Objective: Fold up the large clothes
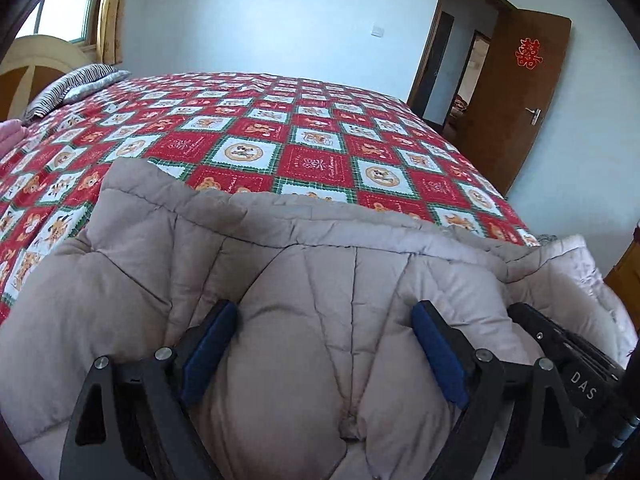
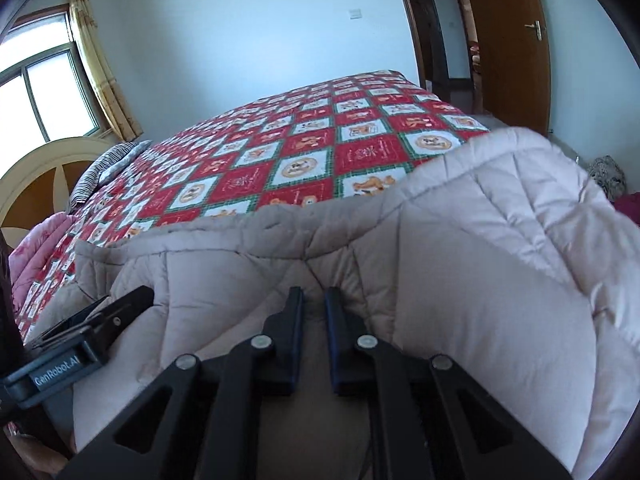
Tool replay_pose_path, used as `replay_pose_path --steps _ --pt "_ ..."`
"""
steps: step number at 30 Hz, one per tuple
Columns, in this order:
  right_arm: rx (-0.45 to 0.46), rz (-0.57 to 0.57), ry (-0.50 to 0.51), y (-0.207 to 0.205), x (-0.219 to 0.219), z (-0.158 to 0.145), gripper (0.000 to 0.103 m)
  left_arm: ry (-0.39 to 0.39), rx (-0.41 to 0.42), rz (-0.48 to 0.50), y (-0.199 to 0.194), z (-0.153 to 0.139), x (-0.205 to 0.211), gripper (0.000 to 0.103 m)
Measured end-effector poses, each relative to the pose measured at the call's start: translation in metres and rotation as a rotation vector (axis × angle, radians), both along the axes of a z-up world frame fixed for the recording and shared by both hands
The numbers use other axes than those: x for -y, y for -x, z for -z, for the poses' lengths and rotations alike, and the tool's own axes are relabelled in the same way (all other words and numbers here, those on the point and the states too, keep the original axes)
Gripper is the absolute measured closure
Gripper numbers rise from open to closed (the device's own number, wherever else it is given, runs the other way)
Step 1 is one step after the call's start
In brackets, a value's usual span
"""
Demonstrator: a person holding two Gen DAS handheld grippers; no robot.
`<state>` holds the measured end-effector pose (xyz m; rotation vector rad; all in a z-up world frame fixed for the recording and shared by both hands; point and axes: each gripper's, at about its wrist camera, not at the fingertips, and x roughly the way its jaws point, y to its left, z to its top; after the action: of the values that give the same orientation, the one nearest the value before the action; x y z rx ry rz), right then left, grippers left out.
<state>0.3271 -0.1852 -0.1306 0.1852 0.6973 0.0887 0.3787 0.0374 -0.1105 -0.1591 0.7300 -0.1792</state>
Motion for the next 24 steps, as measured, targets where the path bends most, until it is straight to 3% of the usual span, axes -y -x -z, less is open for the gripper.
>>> replay_pose_path --steps 6,11,15,18,21,24 --pt "-0.043 0.001 -0.006 -0.008 0.001 0.007 0.092 -0.029 -0.019 -0.011 -0.008 0.008 0.005 0.01" --pt "-0.063 0.024 0.034 -0.015 -0.002 0.012 0.094 -0.129 -0.037 -0.034 -0.016 0.015 0.02 0.007" --pt "-0.058 0.024 0.032 -0.014 -0.002 0.01 0.093 -0.148 -0.049 -0.035 -0.016 0.017 0.02 0.007" --pt "-0.052 0.024 0.071 -0.005 -0.007 -0.005 0.093 -0.168 -0.053 -0.036 -0.016 0.017 0.022 0.007" --pt "0.036 -0.011 0.078 0.025 -0.017 -0.033 0.093 -0.173 -0.057 -0.038 -0.019 0.017 0.024 0.007" --pt "0.014 -0.033 0.04 0.044 -0.025 -0.036 0.093 -0.17 -0.056 -0.038 -0.019 0.017 0.024 0.007"
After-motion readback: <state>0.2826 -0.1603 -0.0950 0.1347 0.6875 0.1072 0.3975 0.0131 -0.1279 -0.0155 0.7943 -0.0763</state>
